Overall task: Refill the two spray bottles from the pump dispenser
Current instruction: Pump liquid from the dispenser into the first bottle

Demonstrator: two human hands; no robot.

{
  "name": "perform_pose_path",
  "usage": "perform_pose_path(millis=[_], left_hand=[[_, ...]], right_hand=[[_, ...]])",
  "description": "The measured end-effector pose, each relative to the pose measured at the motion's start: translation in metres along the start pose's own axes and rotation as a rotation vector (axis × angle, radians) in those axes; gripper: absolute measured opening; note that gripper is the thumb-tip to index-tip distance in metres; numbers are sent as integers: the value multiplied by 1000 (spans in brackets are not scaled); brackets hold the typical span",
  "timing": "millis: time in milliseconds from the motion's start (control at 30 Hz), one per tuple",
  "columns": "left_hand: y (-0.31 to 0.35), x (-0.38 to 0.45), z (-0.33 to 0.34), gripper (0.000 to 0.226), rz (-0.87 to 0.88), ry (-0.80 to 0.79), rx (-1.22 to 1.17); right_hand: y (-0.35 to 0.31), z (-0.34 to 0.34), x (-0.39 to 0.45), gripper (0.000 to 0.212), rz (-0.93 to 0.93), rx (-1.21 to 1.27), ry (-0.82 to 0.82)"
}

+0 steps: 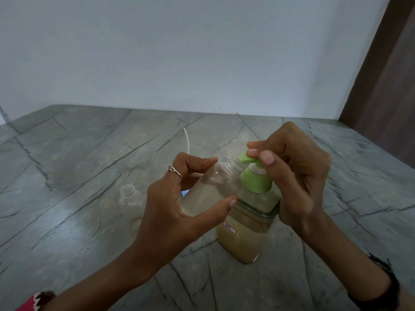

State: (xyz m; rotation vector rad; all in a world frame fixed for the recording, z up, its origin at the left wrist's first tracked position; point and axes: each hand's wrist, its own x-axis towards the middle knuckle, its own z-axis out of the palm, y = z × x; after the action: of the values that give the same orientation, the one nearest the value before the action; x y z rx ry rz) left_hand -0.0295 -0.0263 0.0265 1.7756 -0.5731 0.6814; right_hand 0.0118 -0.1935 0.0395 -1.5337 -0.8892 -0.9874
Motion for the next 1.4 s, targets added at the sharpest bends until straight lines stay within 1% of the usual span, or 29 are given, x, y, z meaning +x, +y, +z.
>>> perform_pose_path(millis=[67, 233, 300, 500, 600, 767, 967, 1067, 1167, 1300, 1400], left_hand=[[0, 1, 0, 40, -2, 1, 10], [1, 1, 0, 41, -7, -2, 10], [1, 1, 0, 41, 0, -1, 10], [-1, 1, 0, 41, 12, 1, 9], [0, 0, 0, 40, 23, -4, 17], [1, 1, 0, 41, 36, 0, 10], [-1, 1, -1, 41, 33, 5, 17], [0, 1, 0, 41, 35, 6, 13], [0, 1, 1, 39, 46, 3, 10], [-1, 0, 0, 38, 65, 2, 17], [-1, 0, 0, 39, 73, 0, 14]], right_hand=[[1, 0, -2, 18, -21, 10, 0], [3, 0, -5, 23, -67, 27, -9], [3, -1, -4, 28, -70, 22, -4], [-3, 0, 1, 13, -18, -18, -19], [-3, -1, 3, 26, 8, -65, -26], [-2, 0, 0, 14, -23, -22, -17], [-1, 0, -2, 23, -61, -6, -6], [-1, 0, -2, 20, -53, -4, 0], [-3, -1, 3, 13, -29, -53, -11], [-5, 0, 7, 21, 2, -63, -18], [-4, 0, 5, 16, 6, -24, -18]])
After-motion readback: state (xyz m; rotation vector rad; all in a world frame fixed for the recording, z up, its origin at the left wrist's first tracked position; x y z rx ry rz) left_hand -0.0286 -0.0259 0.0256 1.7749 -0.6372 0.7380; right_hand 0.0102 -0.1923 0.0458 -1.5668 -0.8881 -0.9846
